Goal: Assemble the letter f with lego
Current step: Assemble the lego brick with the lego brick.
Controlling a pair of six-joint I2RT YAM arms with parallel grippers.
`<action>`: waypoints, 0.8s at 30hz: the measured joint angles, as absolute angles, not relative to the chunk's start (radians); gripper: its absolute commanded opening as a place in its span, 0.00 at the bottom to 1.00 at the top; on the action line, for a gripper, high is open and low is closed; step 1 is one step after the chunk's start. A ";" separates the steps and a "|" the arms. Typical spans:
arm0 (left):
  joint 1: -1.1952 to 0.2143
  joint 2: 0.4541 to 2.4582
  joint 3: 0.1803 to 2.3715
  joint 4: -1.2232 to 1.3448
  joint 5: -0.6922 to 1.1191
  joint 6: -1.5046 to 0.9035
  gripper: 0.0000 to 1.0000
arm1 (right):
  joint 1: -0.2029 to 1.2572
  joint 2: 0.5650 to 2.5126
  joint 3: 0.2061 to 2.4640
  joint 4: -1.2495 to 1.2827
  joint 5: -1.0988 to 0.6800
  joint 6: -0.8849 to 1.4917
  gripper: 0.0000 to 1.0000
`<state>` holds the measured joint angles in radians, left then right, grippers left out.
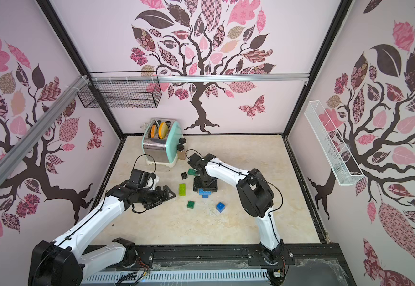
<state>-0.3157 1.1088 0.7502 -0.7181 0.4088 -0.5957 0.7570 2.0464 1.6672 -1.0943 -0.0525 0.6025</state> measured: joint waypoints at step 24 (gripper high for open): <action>-0.319 1.189 0.751 -0.718 0.456 -0.572 0.94 | 0.592 2.021 1.871 -1.143 -0.025 0.494 1.00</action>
<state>-0.3187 1.1889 0.7506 -0.7181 0.4564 -0.5716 0.5922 2.0212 1.8706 -1.1435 -0.0246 0.4942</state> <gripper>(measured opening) 0.941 0.992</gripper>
